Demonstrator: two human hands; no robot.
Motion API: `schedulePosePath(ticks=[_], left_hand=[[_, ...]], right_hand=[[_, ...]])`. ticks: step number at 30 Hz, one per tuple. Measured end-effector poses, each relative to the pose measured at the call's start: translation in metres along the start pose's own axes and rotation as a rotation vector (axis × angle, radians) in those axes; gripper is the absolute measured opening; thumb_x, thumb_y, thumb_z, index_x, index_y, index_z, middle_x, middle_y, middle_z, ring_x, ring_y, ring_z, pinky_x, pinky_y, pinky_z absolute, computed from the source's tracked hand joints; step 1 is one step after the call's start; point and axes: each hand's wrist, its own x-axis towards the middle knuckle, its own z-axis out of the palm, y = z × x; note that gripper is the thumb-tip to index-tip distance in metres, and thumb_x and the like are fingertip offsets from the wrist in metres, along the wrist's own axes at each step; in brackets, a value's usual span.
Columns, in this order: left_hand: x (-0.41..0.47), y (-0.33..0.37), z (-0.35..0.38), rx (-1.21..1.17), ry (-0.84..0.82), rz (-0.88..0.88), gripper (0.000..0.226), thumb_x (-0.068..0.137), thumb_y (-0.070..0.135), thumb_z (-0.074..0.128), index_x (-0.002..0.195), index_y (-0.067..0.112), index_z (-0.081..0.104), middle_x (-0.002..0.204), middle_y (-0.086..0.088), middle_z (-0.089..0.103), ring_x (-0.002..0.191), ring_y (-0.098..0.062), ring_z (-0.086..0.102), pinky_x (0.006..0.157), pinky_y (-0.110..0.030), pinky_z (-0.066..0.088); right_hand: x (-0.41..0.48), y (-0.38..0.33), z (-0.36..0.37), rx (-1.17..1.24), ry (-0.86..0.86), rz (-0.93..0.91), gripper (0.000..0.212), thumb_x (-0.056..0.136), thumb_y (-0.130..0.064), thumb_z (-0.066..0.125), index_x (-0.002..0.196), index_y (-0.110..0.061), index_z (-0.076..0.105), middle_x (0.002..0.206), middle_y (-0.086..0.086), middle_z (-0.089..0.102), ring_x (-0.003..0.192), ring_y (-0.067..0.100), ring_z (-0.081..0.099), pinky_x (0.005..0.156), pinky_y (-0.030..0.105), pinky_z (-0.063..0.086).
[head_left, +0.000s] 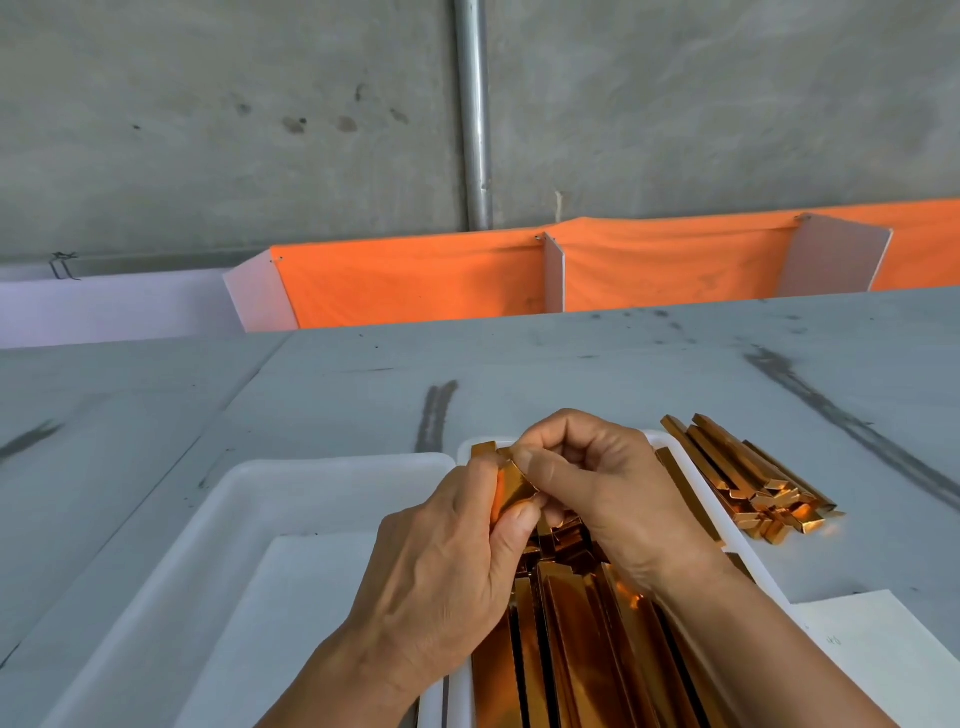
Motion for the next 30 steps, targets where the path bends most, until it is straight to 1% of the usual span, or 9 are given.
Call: schedulePosePath(ticks=[4,6,8,11,14,17,19,23,30], left_hand=[[-0.0002,0.0002,-0.0002,-0.001,0.003,-0.002,0.041,0.096,0.063,0.014,0.111,0.033,0.039,0.073,0.02,0.043,0.055,-0.001,0.051,0.047,-0.011,0.04],[-0.0001,0.0012,-0.0009,0.022,0.005,-0.004,0.034,0.097,0.061,0.017,0.106,0.034,0.037,0.071,0.02,0.041,0.052,-0.001,0.049,0.044,-0.01,0.037],[-0.0004,0.0018,-0.0002,0.03,-0.01,-0.011,0.037,0.097,0.061,0.018,0.107,0.033,0.039,0.074,0.02,0.043,0.052,-0.001,0.049,0.045,-0.008,0.034],[-0.0017,0.0014,0.0029,0.001,-0.017,-0.014,0.041,0.096,0.063,0.017,0.111,0.034,0.04,0.076,0.021,0.044,0.056,-0.001,0.051,0.048,-0.008,0.035],[-0.0023,-0.0007,0.005,-0.044,0.004,-0.019,0.039,0.094,0.066,0.013,0.105,0.038,0.036,0.072,0.019,0.045,0.059,-0.004,0.054,0.049,-0.013,0.041],[-0.0025,-0.0016,0.0059,-0.084,0.009,-0.007,0.038,0.095,0.066,0.015,0.099,0.036,0.038,0.069,0.015,0.046,0.063,-0.007,0.055,0.05,-0.015,0.043],[-0.0024,-0.0012,0.0057,-0.088,0.009,0.005,0.037,0.096,0.063,0.017,0.1,0.034,0.04,0.07,0.014,0.047,0.063,-0.007,0.055,0.051,-0.017,0.045],[-0.003,0.0002,0.0038,-0.101,-0.004,0.012,0.039,0.096,0.062,0.017,0.104,0.032,0.042,0.07,0.016,0.048,0.064,-0.006,0.055,0.05,-0.016,0.044],[-0.0031,-0.0019,0.0052,-0.176,0.007,0.014,0.038,0.095,0.063,0.018,0.099,0.032,0.041,0.068,0.01,0.049,0.064,-0.011,0.055,0.051,-0.018,0.044]], right_hand=[[-0.0025,-0.0021,0.0024,0.019,-0.01,-0.011,0.02,0.081,-0.034,0.075,0.08,-0.014,0.073,0.069,0.004,0.065,0.056,0.013,0.057,0.055,0.021,0.049],[-0.0019,-0.0008,0.0043,-0.006,0.016,-0.033,0.009,0.083,-0.021,0.077,0.078,-0.014,0.072,0.067,0.001,0.066,0.056,0.009,0.059,0.056,0.018,0.05],[-0.0008,0.0024,0.0059,-0.071,0.056,-0.048,0.015,0.085,-0.007,0.074,0.073,-0.016,0.072,0.065,-0.003,0.066,0.058,0.008,0.06,0.057,0.019,0.051],[-0.0016,0.003,0.0084,-0.124,0.083,-0.072,0.019,0.085,-0.002,0.072,0.071,-0.015,0.069,0.061,-0.005,0.064,0.058,0.008,0.059,0.059,0.02,0.053],[-0.0025,-0.001,0.0084,-0.032,0.064,-0.029,0.014,0.091,-0.013,0.067,0.078,-0.009,0.07,0.065,0.003,0.063,0.056,0.01,0.057,0.056,0.02,0.051],[-0.0004,-0.0022,0.0049,0.12,0.021,0.086,0.023,0.096,-0.017,0.058,0.08,-0.004,0.07,0.067,0.011,0.061,0.051,0.014,0.051,0.053,0.023,0.047],[0.0005,-0.003,0.005,0.188,-0.016,0.137,0.018,0.092,-0.013,0.063,0.076,-0.01,0.071,0.068,0.011,0.061,0.05,0.013,0.05,0.051,0.022,0.046],[0.0013,-0.0029,0.003,0.272,-0.112,0.179,0.01,0.075,-0.022,0.073,0.075,-0.014,0.069,0.065,0.004,0.058,0.049,0.011,0.05,0.05,0.021,0.046],[0.0013,-0.0009,0.0026,0.286,-0.085,0.158,0.013,0.085,-0.023,0.065,0.078,-0.012,0.068,0.066,0.008,0.059,0.047,0.012,0.05,0.048,0.02,0.046]])
